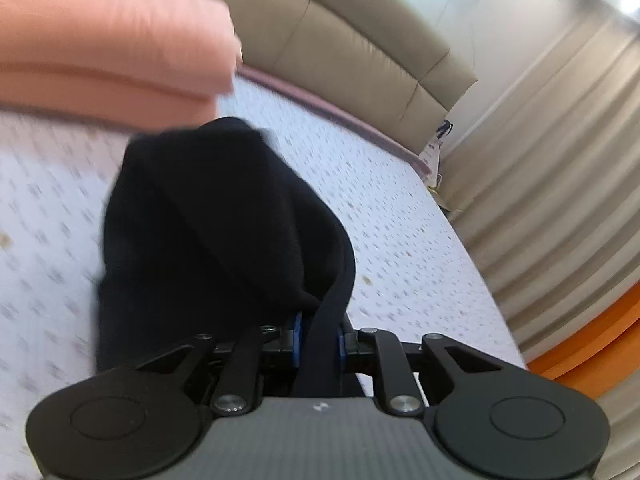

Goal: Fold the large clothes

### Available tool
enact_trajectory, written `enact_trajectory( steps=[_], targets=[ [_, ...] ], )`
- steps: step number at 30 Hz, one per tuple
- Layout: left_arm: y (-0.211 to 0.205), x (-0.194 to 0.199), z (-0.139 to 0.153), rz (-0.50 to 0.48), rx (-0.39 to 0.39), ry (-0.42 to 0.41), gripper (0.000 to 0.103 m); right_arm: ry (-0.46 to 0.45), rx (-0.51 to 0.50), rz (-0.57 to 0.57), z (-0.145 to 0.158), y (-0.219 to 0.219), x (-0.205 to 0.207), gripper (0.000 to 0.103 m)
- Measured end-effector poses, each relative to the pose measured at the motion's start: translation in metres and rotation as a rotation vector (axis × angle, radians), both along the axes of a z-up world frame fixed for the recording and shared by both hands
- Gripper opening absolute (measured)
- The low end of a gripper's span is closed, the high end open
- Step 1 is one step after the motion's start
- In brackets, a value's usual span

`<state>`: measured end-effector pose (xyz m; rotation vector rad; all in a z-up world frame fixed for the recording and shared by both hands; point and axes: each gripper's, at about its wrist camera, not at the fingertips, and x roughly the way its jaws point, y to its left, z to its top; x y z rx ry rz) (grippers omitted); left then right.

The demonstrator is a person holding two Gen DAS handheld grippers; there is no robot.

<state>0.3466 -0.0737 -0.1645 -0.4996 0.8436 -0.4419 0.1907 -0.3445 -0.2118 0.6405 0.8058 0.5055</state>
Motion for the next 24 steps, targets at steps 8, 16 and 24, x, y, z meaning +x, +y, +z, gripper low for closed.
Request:
enact_trajectory(
  steps=[8, 16, 24],
  targets=[
    [-0.073, 0.011, -0.055, -0.143, 0.086, 0.021, 0.008, -0.014, 0.116, 0.247, -0.009, 0.008, 0.116, 0.102],
    [-0.065, 0.009, -0.071, -0.174, 0.071, 0.069, 0.008, 0.092, 0.163, 0.454, -0.026, 0.088, 0.197, 0.103],
    [-0.065, -0.017, -0.032, -0.274, 0.092, 0.032, 0.032, 0.018, 0.056, 0.335, 0.007, 0.12, 0.217, 0.021]
  ],
)
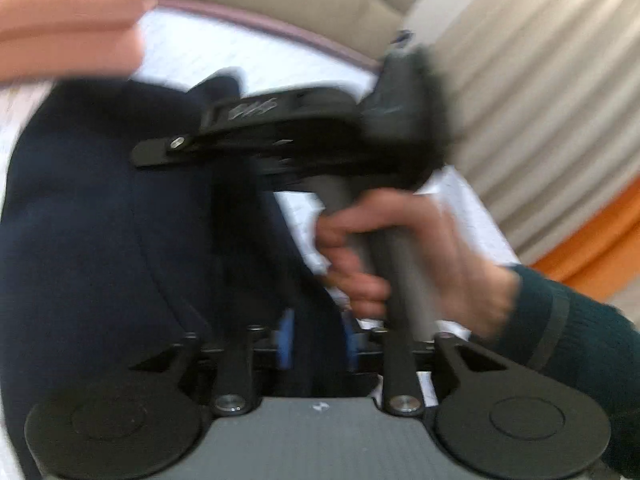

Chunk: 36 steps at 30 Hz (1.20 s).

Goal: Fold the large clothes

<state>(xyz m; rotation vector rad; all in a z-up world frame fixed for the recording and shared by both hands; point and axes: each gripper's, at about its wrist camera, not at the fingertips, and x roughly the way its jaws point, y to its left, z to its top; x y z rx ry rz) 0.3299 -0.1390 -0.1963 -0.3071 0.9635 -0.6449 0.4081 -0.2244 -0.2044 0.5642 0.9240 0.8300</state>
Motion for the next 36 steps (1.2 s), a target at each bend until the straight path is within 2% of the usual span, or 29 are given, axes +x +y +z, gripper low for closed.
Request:
enact_trajectory(
  steps=[1, 2, 4, 6, 8, 10, 12, 14, 17, 18, 19, 21, 23, 24, 25, 26, 27, 28, 31, 33, 34, 36],
  targets=[
    [0.002, -0.007, 0.014, -0.029, -0.017, -0.024, 0.042, -0.036, -0.002, -0.004, 0.007, -0.003, -0.002, 0.02],
    [0.005, -0.016, 0.03, -0.06, -0.036, -0.057, 0.057, -0.065, 0.0, -0.011, 0.014, -0.007, -0.002, 0.02],
    [0.018, -0.032, 0.05, -0.052, -0.055, -0.134, 0.075, -0.078, -0.007, -0.034, 0.016, -0.022, 0.004, 0.019],
    [0.035, -0.04, 0.056, -0.007, -0.042, -0.173, 0.071, -0.039, -0.016, -0.092, 0.006, -0.039, 0.016, 0.019],
    [0.056, -0.038, 0.045, 0.053, -0.007, -0.161, 0.052, 0.004, -0.027, -0.139, -0.011, -0.052, 0.028, 0.019],
    [0.074, -0.031, 0.025, 0.135, 0.041, -0.123, 0.041, 0.037, -0.034, -0.15, -0.03, -0.057, 0.038, 0.019],
    [0.08, -0.013, -0.003, 0.158, 0.108, -0.065, 0.029, 0.082, 0.028, -0.131, -0.042, -0.068, 0.036, 0.019],
    [0.079, -0.004, -0.028, 0.14, 0.139, -0.02, 0.026, 0.171, 0.111, -0.116, -0.051, -0.074, 0.04, 0.025],
    [0.072, -0.017, -0.041, 0.106, 0.181, -0.037, 0.027, 0.3, 0.154, -0.043, -0.054, -0.084, 0.027, 0.053],
    [0.069, -0.018, -0.04, 0.09, 0.193, -0.048, 0.027, 0.311, 0.141, 0.008, -0.054, -0.084, 0.021, 0.076],
    [0.067, -0.019, -0.039, 0.08, 0.194, -0.047, 0.028, 0.308, 0.122, 0.053, -0.054, -0.082, 0.011, 0.086],
    [0.064, -0.015, -0.042, 0.06, 0.185, -0.034, 0.028, 0.263, 0.057, 0.095, -0.053, -0.076, -0.008, 0.086],
    [0.06, -0.016, -0.043, 0.035, 0.203, -0.04, 0.029, 0.155, -0.02, 0.1, -0.044, -0.064, -0.025, 0.086],
    [0.056, -0.018, -0.041, 0.022, 0.224, -0.05, 0.029, 0.114, -0.059, 0.12, -0.039, -0.055, -0.03, 0.086],
    [0.053, -0.022, -0.038, 0.01, 0.242, -0.059, 0.03, 0.058, -0.112, 0.132, -0.031, -0.046, -0.037, 0.068],
    [0.05, -0.023, -0.033, 0.001, 0.251, -0.065, 0.03, -0.049, -0.21, 0.115, -0.016, -0.035, -0.049, 0.042],
    [0.049, -0.024, -0.029, -0.008, 0.239, -0.061, 0.03, -0.122, -0.248, 0.111, -0.003, -0.029, -0.06, 0.026],
    [0.048, -0.024, -0.024, -0.017, 0.217, -0.052, 0.033, -0.167, -0.232, 0.11, 0.01, -0.03, -0.069, 0.021],
    [0.053, -0.027, -0.007, -0.007, 0.184, -0.07, 0.034, -0.179, -0.098, 0.03, 0.04, -0.058, -0.064, 0.018],
    [0.059, -0.027, 0.0, 0.019, 0.195, -0.091, 0.035, -0.206, -0.122, -0.03, 0.04, -0.079, -0.058, 0.018],
    [0.059, -0.025, -0.004, 0.027, 0.222, -0.08, 0.034, -0.165, -0.15, -0.029, 0.029, -0.087, -0.05, 0.018],
    [0.055, -0.018, -0.023, 0.017, 0.247, -0.015, 0.034, 0.013, -0.141, 0.014, -0.008, -0.098, -0.031, 0.021]
  ],
)
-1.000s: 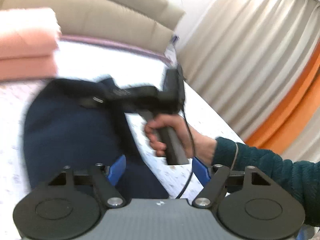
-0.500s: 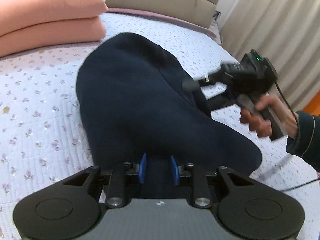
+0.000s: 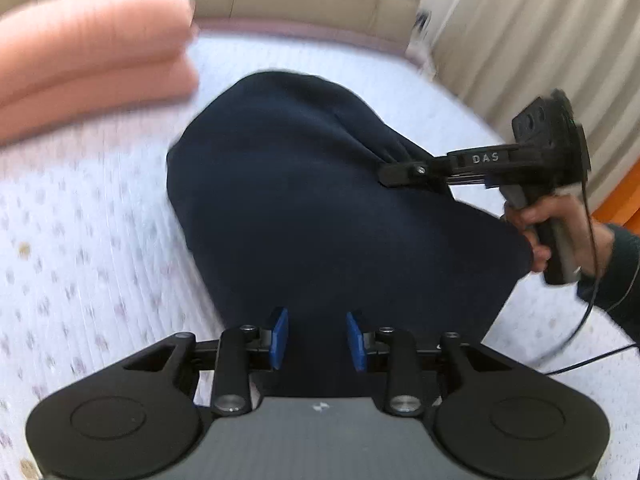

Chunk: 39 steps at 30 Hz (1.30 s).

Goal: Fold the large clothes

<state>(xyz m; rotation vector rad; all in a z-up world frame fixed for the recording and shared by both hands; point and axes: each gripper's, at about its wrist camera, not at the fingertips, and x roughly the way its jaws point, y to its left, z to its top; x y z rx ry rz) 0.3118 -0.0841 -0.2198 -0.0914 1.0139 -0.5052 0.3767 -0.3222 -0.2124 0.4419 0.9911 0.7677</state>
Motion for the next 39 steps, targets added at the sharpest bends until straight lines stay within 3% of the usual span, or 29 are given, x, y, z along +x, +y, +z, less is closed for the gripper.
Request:
enact_trajectory(
  steps=[2, 3, 5, 7, 9, 10, 12, 15, 16, 17, 18, 20, 23, 24, 25, 26, 30, 31, 34, 37, 38, 39],
  targets=[
    [-0.008, 0.004, -0.023, -0.017, 0.036, 0.045, 0.034, 0.184, 0.01, 0.038, -0.038, -0.002, 0.013, 0.033],
    [-0.011, 0.002, -0.027, -0.029, 0.053, 0.034, 0.034, 0.224, 0.036, 0.02, -0.047, -0.008, 0.012, 0.046],
    [-0.014, -0.003, -0.027, -0.045, 0.071, 0.025, 0.037, 0.255, 0.133, 0.011, -0.047, -0.021, 0.005, 0.052],
    [-0.015, -0.004, -0.027, -0.076, 0.07, 0.057, 0.038, 0.254, 0.172, 0.064, -0.04, -0.025, -0.009, 0.082],
    [-0.019, -0.008, -0.033, -0.123, 0.068, 0.126, 0.038, 0.217, 0.091, 0.137, -0.032, -0.011, -0.024, 0.083],
    [-0.021, -0.01, -0.037, -0.128, 0.076, 0.141, 0.038, 0.2, 0.011, 0.158, -0.029, -0.005, -0.033, 0.069],
    [-0.022, -0.013, -0.034, -0.131, 0.076, 0.131, 0.039, 0.148, -0.042, 0.156, -0.018, -0.003, -0.048, 0.026],
    [-0.006, -0.006, -0.014, -0.066, -0.079, 0.108, 0.045, -0.013, -0.015, 0.114, 0.014, -0.016, -0.062, 0.021],
    [0.001, -0.002, -0.008, -0.031, -0.114, 0.087, 0.056, -0.069, -0.05, 0.088, 0.016, -0.018, -0.062, 0.021],
    [0.007, 0.003, 0.0, 0.013, -0.115, 0.046, 0.063, -0.091, -0.104, 0.066, 0.012, -0.02, -0.063, 0.021],
    [0.009, 0.007, 0.005, 0.038, -0.096, 0.003, 0.064, -0.042, -0.14, 0.051, -0.002, -0.022, -0.06, 0.021],
    [0.013, 0.02, 0.011, 0.089, -0.04, -0.084, 0.064, 0.119, -0.165, 0.096, -0.036, -0.019, -0.051, 0.023],
    [0.014, 0.054, 0.006, 0.148, -0.011, -0.124, 0.06, 0.139, -0.221, 0.183, -0.035, -0.009, -0.036, 0.038],
    [0.013, 0.068, 0.003, 0.171, 0.002, -0.126, 0.058, 0.126, -0.251, 0.191, -0.025, -0.005, -0.029, 0.067],
    [0.012, 0.083, -0.003, 0.182, 0.003, -0.124, 0.052, 0.101, -0.295, 0.173, -0.009, -0.009, -0.037, 0.089],
    [0.007, 0.099, -0.01, 0.19, 0.005, -0.126, 0.047, 0.054, -0.311, 0.156, 0.007, -0.012, -0.034, 0.089],
    [0.001, 0.132, -0.017, 0.251, -0.002, -0.22, 0.051, -0.143, -0.293, 0.137, 0.051, -0.002, -0.004, 0.092],
    [0.001, 0.137, -0.019, 0.269, -0.005, -0.237, 0.052, -0.193, -0.281, 0.133, 0.056, 0.005, 0.006, 0.096],
    [0.003, 0.164, -0.035, 0.321, -0.068, -0.195, 0.052, -0.289, -0.218, 0.167, 0.05, 0.034, 0.051, 0.097],
    [0.003, 0.177, -0.043, 0.345, -0.056, -0.198, 0.054, -0.291, -0.342, 0.18, 0.02, 0.069, 0.091, 0.097],
    [0.0, 0.18, -0.045, 0.338, -0.03, -0.212, 0.053, -0.243, -0.396, 0.214, 0.006, 0.081, 0.099, 0.097],
    [-0.002, 0.183, -0.045, 0.335, -0.007, -0.222, 0.053, -0.197, -0.384, 0.241, -0.005, 0.086, 0.102, 0.095]
  ],
)
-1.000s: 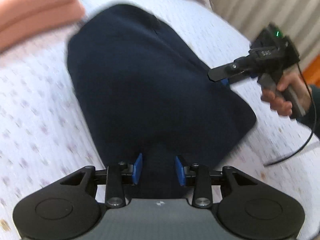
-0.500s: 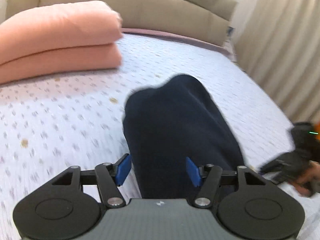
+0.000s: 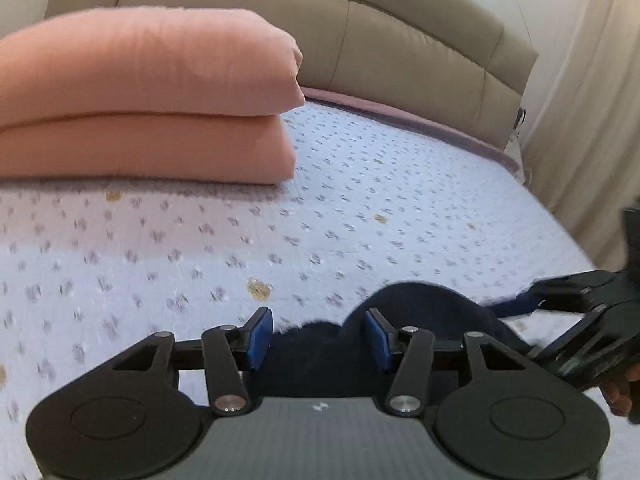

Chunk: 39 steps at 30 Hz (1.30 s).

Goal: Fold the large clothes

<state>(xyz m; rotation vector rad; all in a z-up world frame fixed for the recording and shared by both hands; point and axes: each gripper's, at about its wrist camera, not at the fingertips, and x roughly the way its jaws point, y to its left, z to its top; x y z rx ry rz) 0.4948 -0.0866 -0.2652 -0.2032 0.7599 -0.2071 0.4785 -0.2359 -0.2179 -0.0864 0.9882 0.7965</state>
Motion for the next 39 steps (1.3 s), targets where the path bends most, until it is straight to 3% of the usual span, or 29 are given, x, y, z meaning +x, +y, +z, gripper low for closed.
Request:
enact_trajectory(
  steps=[1, 2, 3, 7, 9, 12, 14, 16, 17, 19, 22, 25, 28, 31, 32, 36, 39],
  targets=[
    [0.0, 0.003, -0.002, 0.008, 0.02, 0.001, 0.052, 0.022, 0.05, -0.012, -0.003, -0.003, -0.004, 0.077],
    [0.0, 0.004, -0.006, 0.019, 0.033, 0.006, 0.051, -0.021, 0.084, -0.067, -0.002, -0.003, -0.004, 0.052],
    [0.0, 0.007, -0.011, 0.027, 0.032, 0.015, 0.051, -0.046, 0.083, -0.1, 0.001, -0.004, -0.008, 0.012],
    [0.007, 0.013, -0.019, 0.052, -0.055, 0.024, 0.051, -0.189, -0.07, -0.083, -0.005, 0.008, -0.021, 0.008],
    [0.013, 0.008, -0.013, 0.07, -0.104, 0.024, 0.052, -0.193, -0.109, -0.092, -0.019, 0.006, -0.015, 0.008],
    [0.024, -0.007, -0.002, 0.052, -0.151, 0.08, 0.062, -0.145, -0.059, -0.135, -0.016, 0.006, 0.003, 0.015],
    [0.033, -0.028, 0.006, 0.016, -0.191, 0.137, 0.075, -0.15, 0.002, -0.23, 0.007, -0.014, -0.009, 0.037],
    [0.038, -0.054, 0.012, -0.016, -0.2, 0.18, 0.079, -0.139, 0.065, -0.271, 0.026, -0.03, -0.025, 0.093],
    [0.039, -0.07, 0.014, -0.056, -0.219, 0.204, 0.081, -0.116, 0.104, -0.266, 0.032, -0.039, -0.037, 0.101],
    [0.034, -0.091, 0.009, -0.134, -0.218, 0.24, 0.088, -0.038, 0.111, -0.208, 0.031, -0.045, -0.055, 0.102],
    [0.014, -0.112, -0.01, -0.238, -0.136, 0.281, 0.1, 0.059, -0.019, -0.089, 0.0, -0.039, -0.074, 0.102],
    [0.008, -0.12, -0.026, -0.243, -0.139, 0.305, 0.1, 0.006, -0.137, -0.085, -0.035, -0.05, -0.081, 0.103],
    [0.014, -0.124, -0.032, -0.197, -0.189, 0.349, 0.1, -0.001, -0.086, -0.091, -0.04, -0.075, -0.083, 0.103],
    [0.016, -0.138, -0.02, -0.164, -0.155, 0.363, 0.099, -0.151, -0.333, -0.113, -0.027, -0.074, -0.099, 0.101],
    [0.016, -0.142, -0.016, -0.171, -0.141, 0.361, 0.098, -0.159, -0.32, -0.12, -0.02, -0.077, -0.104, 0.102],
    [0.001, -0.163, -0.02, -0.281, -0.044, 0.404, 0.097, -0.107, -0.054, -0.106, 0.018, -0.083, -0.138, 0.102],
    [-0.007, -0.169, -0.04, -0.241, -0.014, 0.46, 0.1, -0.168, -0.059, -0.053, 0.015, -0.056, -0.166, 0.102]
  ],
)
